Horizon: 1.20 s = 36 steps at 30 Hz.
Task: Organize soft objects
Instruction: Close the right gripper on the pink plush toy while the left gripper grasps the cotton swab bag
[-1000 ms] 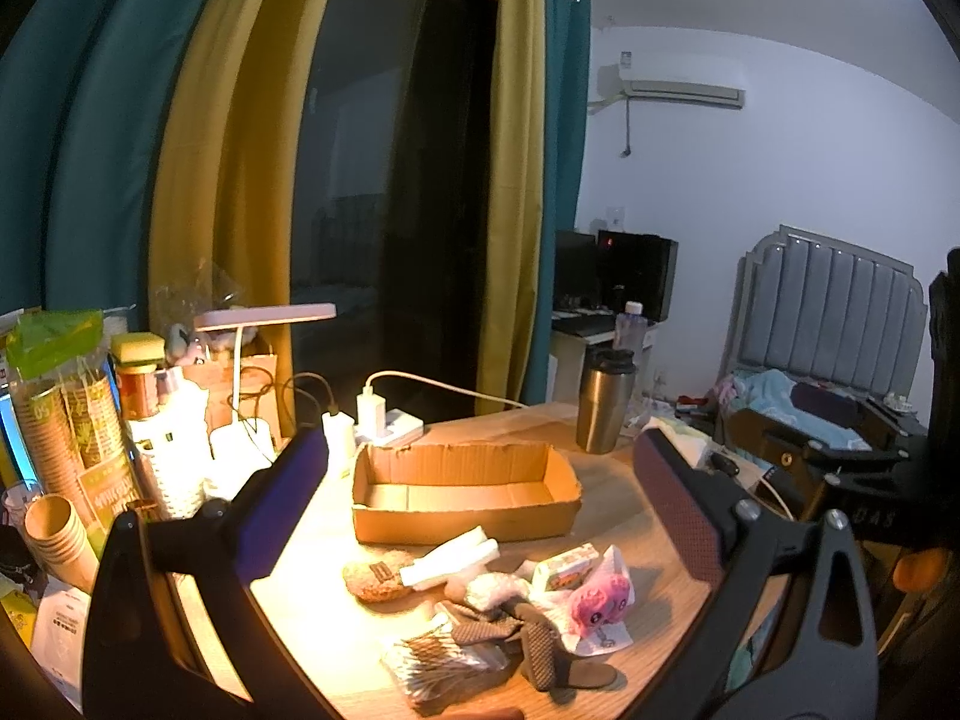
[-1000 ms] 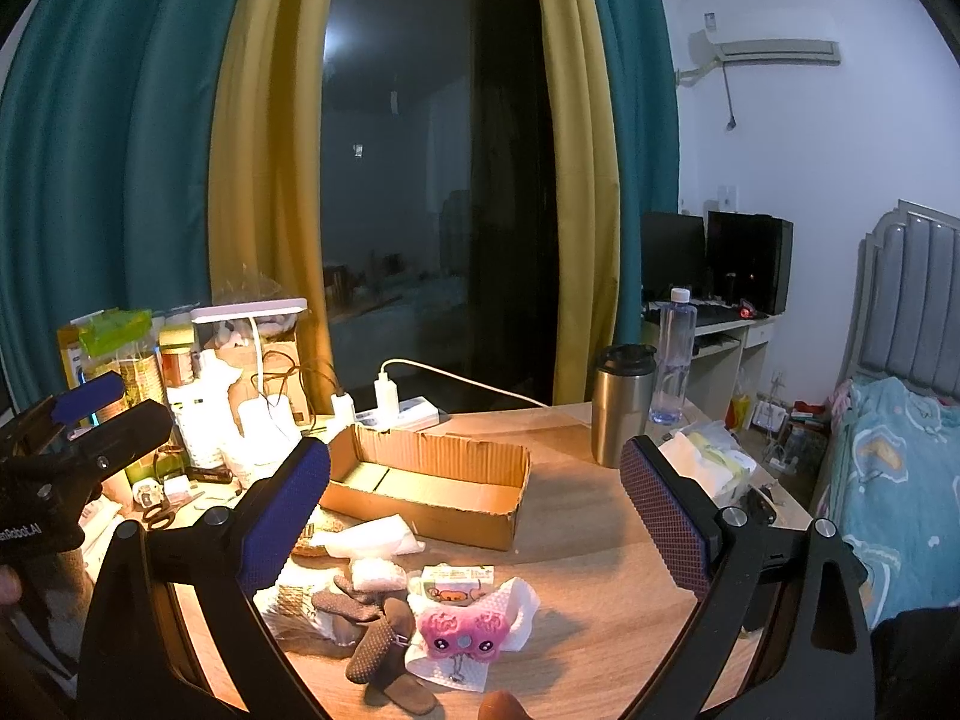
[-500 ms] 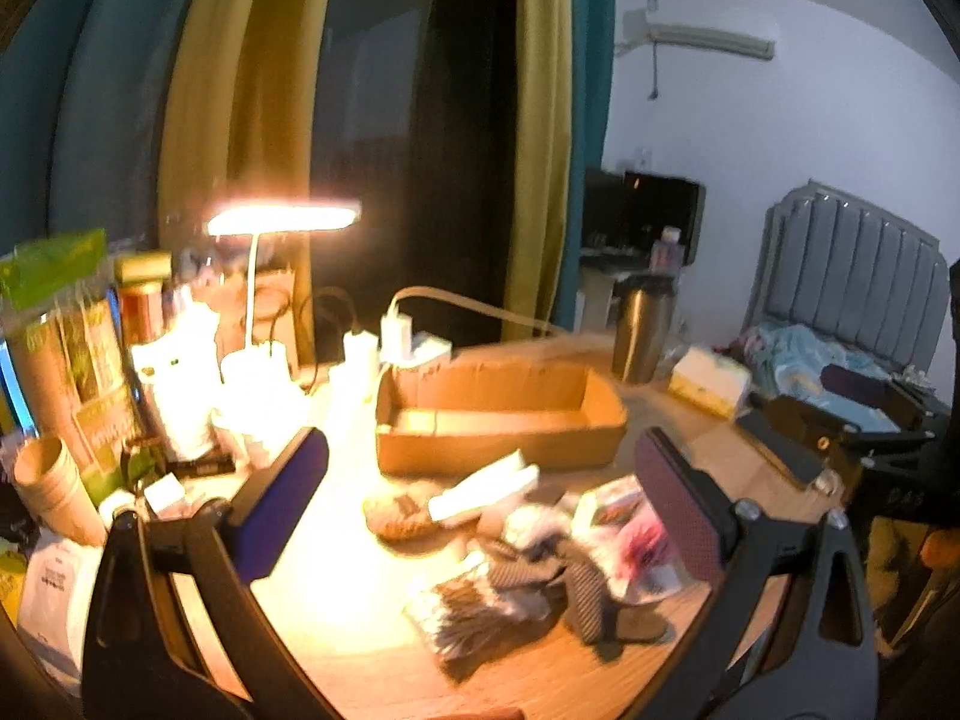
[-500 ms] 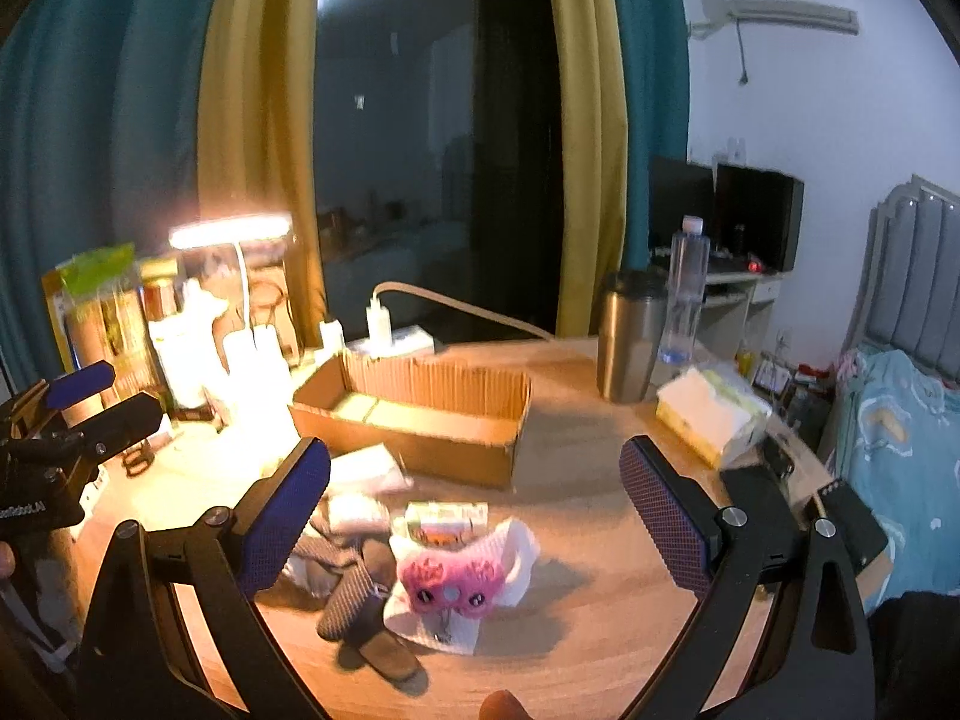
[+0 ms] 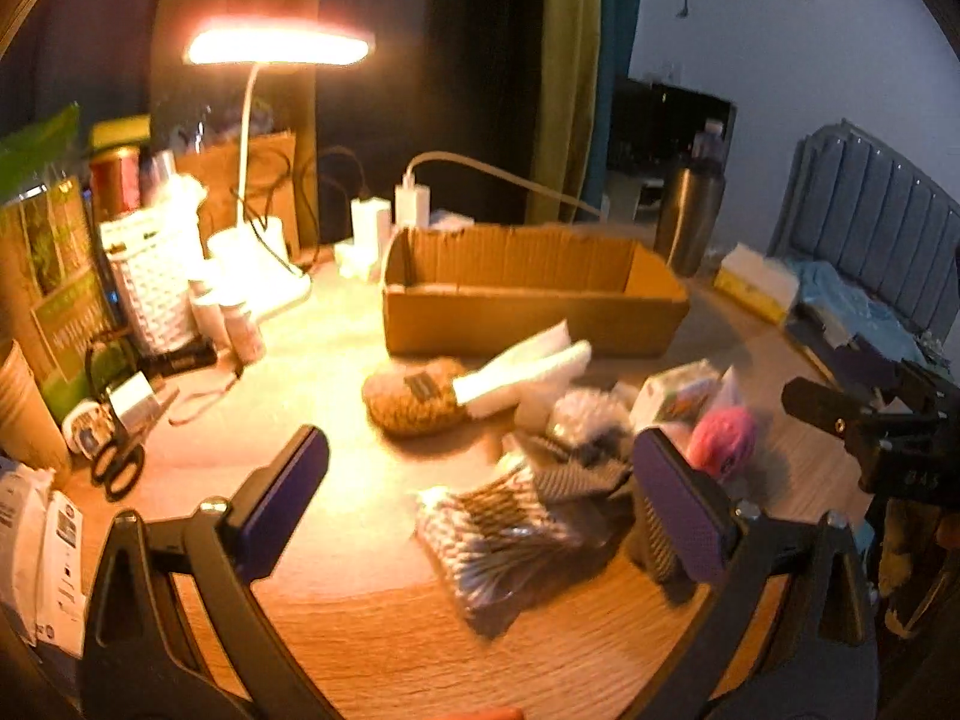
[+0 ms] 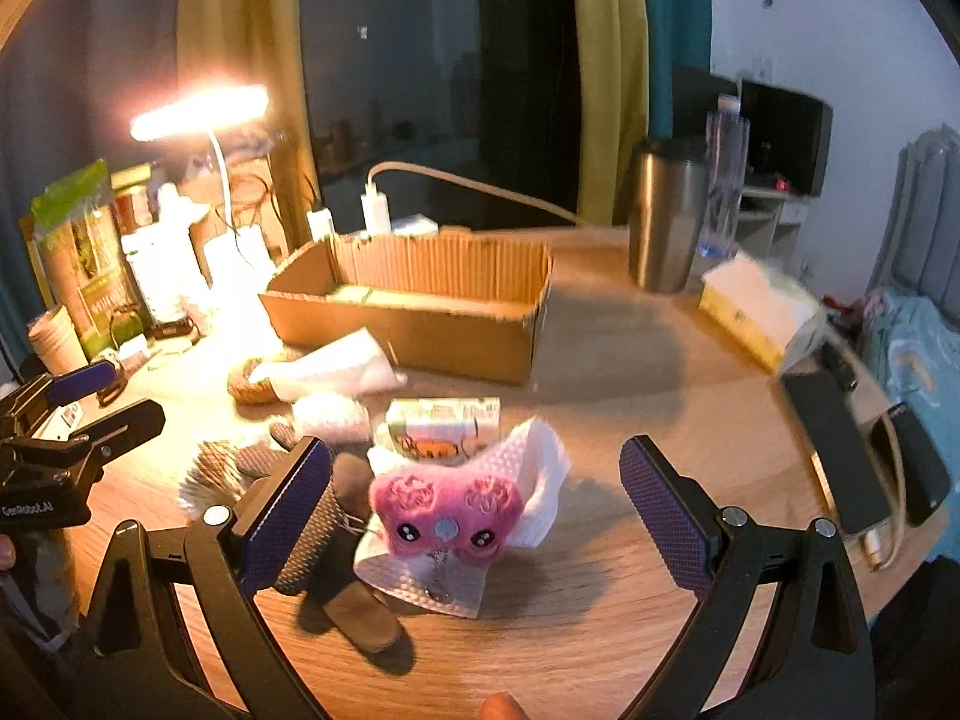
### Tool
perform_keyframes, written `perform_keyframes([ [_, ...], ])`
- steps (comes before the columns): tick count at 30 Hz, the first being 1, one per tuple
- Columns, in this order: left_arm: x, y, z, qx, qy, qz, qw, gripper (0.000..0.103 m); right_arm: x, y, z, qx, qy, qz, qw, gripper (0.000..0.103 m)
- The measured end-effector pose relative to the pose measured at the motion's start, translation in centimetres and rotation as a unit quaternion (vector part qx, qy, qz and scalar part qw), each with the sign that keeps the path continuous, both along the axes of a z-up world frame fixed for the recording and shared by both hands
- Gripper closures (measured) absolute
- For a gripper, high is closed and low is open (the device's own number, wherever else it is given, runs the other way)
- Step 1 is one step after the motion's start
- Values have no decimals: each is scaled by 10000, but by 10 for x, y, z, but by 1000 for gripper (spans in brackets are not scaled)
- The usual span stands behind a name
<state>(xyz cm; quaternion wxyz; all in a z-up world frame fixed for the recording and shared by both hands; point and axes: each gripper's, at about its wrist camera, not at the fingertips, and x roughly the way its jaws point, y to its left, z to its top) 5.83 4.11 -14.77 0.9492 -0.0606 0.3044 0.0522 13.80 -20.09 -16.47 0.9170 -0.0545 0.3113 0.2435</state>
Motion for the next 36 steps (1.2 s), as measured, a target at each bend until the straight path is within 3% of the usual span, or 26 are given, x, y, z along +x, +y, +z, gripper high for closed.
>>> perform_keyframes([
  [11, 28, 1, -48, 49, 720, 48, 9974, 1, 25, 8, -38, 10, 535, 229, 9983, 4],
  [22, 47, -15, -73, 258, 1325, -211, 9906, 1, 29, 22, -49, -82, 620, 382, 9973, 9],
  [27, 53, -14, -78, 127, 1489, -263, 9884, 2, 30, 23, -54, -129, 683, 356, 9969, 15],
  [31, 50, -14, -77, 29, 1456, -353, 9887, 13, 30, 22, -57, -148, 745, 432, 9962, 27],
  [36, 44, -14, -75, 3, 1377, -413, 9896, 22, 24, 21, -51, -137, 633, 517, 9966, 29],
])
